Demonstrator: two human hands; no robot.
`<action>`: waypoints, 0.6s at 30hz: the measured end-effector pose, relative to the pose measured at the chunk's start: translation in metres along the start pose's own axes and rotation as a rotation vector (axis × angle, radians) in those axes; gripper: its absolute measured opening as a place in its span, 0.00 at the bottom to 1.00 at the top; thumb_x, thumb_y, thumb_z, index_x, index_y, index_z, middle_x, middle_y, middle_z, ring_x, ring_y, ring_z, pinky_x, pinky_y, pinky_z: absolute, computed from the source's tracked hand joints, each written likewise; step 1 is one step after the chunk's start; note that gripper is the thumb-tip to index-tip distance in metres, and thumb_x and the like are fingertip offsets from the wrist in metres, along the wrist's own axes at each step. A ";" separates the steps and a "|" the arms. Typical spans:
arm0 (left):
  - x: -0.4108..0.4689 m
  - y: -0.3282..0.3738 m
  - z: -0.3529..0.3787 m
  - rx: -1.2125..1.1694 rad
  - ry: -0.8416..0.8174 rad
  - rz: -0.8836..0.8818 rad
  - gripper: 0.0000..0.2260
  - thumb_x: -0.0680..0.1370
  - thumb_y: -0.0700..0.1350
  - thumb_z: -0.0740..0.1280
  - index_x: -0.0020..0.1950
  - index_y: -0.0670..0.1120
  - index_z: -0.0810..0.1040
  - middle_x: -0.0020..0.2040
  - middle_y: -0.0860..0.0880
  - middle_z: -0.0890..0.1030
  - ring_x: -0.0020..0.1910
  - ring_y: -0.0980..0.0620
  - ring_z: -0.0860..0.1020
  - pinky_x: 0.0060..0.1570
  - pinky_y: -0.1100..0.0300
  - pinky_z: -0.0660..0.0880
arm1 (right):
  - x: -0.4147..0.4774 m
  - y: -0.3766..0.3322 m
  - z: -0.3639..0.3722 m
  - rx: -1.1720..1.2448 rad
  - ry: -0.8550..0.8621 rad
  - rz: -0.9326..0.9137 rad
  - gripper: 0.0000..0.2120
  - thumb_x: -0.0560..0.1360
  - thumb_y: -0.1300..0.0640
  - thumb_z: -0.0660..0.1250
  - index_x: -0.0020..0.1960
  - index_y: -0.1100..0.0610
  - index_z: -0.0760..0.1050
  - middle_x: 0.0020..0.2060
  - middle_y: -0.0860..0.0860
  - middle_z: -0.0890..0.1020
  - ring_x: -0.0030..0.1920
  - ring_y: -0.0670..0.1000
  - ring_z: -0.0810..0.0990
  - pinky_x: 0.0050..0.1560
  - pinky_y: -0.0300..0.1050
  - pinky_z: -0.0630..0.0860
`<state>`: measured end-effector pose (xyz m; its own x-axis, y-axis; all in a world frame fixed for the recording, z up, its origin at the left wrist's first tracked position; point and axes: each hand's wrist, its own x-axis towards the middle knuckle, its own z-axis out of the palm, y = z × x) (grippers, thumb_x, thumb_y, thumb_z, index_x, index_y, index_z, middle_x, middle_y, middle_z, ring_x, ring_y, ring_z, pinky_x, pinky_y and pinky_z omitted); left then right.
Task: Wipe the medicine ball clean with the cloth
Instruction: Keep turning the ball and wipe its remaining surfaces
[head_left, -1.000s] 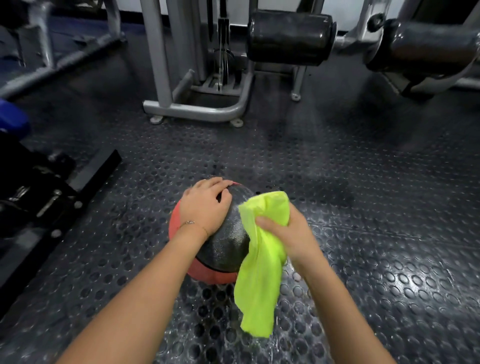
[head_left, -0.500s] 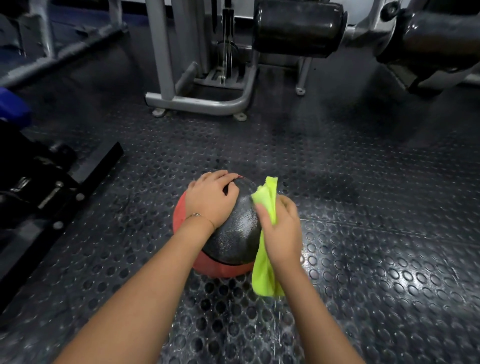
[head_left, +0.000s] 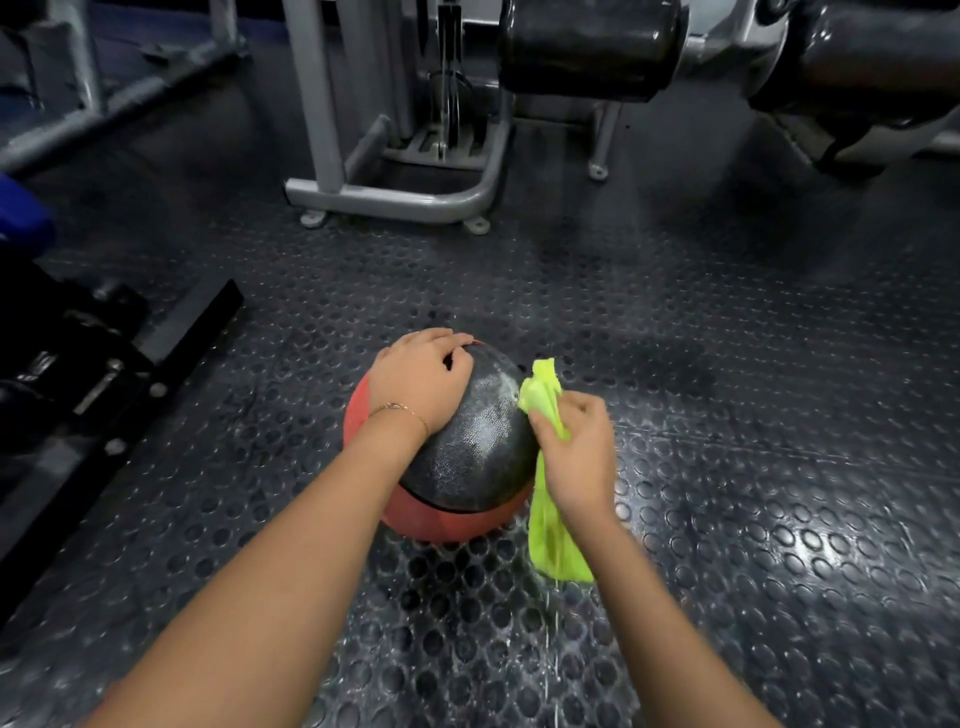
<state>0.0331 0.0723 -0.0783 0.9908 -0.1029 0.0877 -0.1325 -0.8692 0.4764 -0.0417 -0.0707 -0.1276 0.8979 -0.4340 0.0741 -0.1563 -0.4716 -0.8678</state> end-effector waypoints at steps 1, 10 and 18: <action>0.002 0.000 -0.001 -0.002 0.002 -0.013 0.16 0.79 0.50 0.55 0.62 0.59 0.76 0.68 0.59 0.72 0.69 0.56 0.67 0.66 0.58 0.63 | -0.013 -0.002 0.001 -0.026 0.011 -0.067 0.17 0.75 0.52 0.65 0.61 0.58 0.74 0.57 0.53 0.74 0.58 0.54 0.72 0.59 0.50 0.69; -0.005 0.001 0.002 0.058 0.010 0.046 0.17 0.80 0.49 0.54 0.64 0.59 0.75 0.69 0.58 0.72 0.69 0.55 0.66 0.67 0.57 0.62 | 0.025 0.002 -0.005 -0.043 -0.038 0.018 0.14 0.74 0.54 0.67 0.57 0.58 0.77 0.56 0.52 0.74 0.60 0.55 0.72 0.60 0.47 0.68; 0.000 -0.009 0.002 0.043 -0.035 0.104 0.17 0.80 0.48 0.54 0.65 0.59 0.74 0.69 0.59 0.71 0.70 0.56 0.65 0.69 0.59 0.60 | -0.030 -0.006 -0.017 -0.168 -0.101 -0.295 0.20 0.73 0.48 0.63 0.63 0.53 0.74 0.58 0.49 0.73 0.57 0.51 0.69 0.60 0.50 0.69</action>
<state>0.0344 0.0793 -0.0838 0.9722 -0.2099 0.1038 -0.2341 -0.8727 0.4285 -0.0749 -0.0678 -0.1157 0.9492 -0.1863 0.2535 0.0579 -0.6886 -0.7228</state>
